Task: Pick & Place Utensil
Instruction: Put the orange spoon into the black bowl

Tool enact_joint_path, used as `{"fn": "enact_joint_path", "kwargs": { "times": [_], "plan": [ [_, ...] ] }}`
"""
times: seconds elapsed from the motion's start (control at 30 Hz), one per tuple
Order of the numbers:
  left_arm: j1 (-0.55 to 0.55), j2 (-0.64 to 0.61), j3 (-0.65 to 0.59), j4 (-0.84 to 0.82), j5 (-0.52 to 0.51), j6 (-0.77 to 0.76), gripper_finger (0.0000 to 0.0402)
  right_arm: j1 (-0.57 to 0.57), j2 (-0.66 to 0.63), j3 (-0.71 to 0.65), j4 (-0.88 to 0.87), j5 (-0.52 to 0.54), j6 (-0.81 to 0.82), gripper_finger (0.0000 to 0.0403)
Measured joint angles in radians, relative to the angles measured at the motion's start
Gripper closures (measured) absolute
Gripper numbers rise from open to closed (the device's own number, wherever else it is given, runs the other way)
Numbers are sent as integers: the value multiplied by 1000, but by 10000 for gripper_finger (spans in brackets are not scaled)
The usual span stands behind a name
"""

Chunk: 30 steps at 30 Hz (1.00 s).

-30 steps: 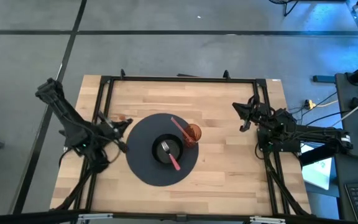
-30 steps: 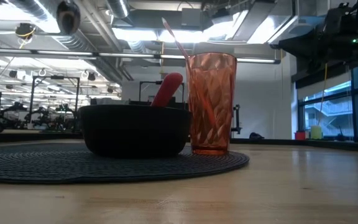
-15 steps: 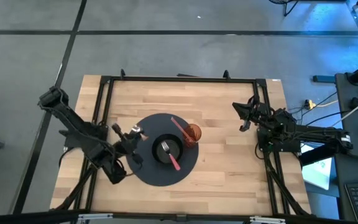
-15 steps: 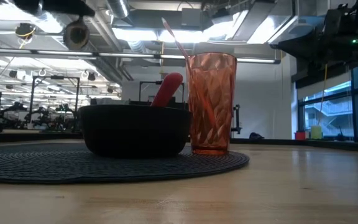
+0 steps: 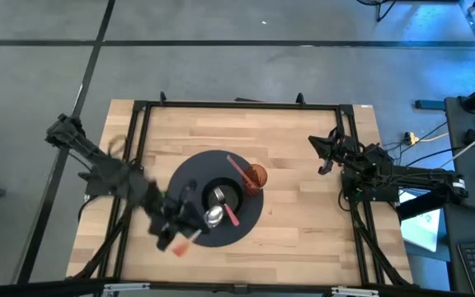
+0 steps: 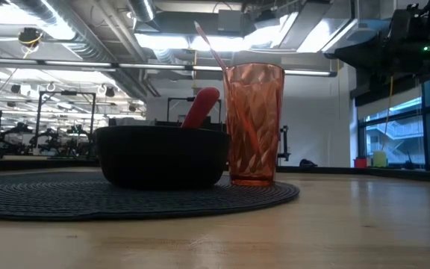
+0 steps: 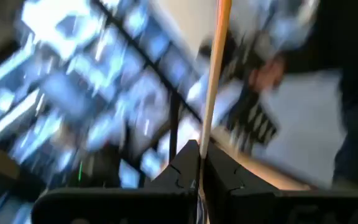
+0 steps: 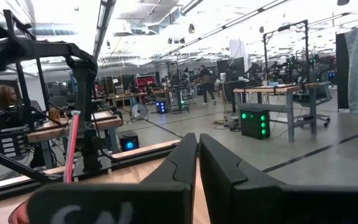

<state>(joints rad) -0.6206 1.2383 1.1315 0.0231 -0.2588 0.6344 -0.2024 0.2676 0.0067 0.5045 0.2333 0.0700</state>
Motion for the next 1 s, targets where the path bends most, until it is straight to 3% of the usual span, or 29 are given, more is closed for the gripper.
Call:
{"fn": "enact_joint_path", "kwargs": {
  "times": [0.13,0.3,0.43,0.57,0.73,0.87,1.0],
  "plan": [
    [166,-52,2,27,337,30,399,0,0,0,0,-1,1,382],
    [418,-57,-113,88,712,-42,399,0,0,0,0,-1,1,382],
    [498,-59,-285,347,864,-52,399,0,0,0,-1,0,-3,382],
    [537,-91,-492,618,908,-54,399,0,0,0,-22,-1,-3,382],
    [573,-148,-737,963,933,-168,399,0,0,0,-66,0,-1,382],
    [593,-152,-841,1008,900,-219,399,0,0,0,-90,0,1,382],
    [596,-105,-865,1013,862,-236,399,0,0,0,-92,2,1,382]
  ]
}}
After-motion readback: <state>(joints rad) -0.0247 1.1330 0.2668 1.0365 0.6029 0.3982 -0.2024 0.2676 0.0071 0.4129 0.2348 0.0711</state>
